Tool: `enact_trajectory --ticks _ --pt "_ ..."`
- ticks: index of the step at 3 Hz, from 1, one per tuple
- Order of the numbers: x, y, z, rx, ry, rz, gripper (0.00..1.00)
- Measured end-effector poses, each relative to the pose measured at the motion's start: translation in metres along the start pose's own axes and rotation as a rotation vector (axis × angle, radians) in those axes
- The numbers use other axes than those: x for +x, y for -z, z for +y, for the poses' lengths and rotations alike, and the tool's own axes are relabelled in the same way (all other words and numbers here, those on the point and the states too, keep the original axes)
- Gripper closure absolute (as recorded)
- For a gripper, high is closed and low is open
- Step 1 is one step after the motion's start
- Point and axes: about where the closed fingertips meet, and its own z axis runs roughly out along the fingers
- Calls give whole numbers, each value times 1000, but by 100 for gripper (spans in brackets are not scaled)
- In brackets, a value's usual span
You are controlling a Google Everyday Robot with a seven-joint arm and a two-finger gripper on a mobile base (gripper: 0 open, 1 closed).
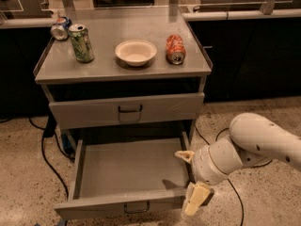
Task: Close middle drawer
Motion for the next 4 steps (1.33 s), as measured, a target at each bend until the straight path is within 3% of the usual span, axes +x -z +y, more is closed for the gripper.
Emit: enact_trajectory --ticks 2,4 --pt "-8 -48 20 53 20 158 0" --pt "-5 -51 18 62 36 170 0"
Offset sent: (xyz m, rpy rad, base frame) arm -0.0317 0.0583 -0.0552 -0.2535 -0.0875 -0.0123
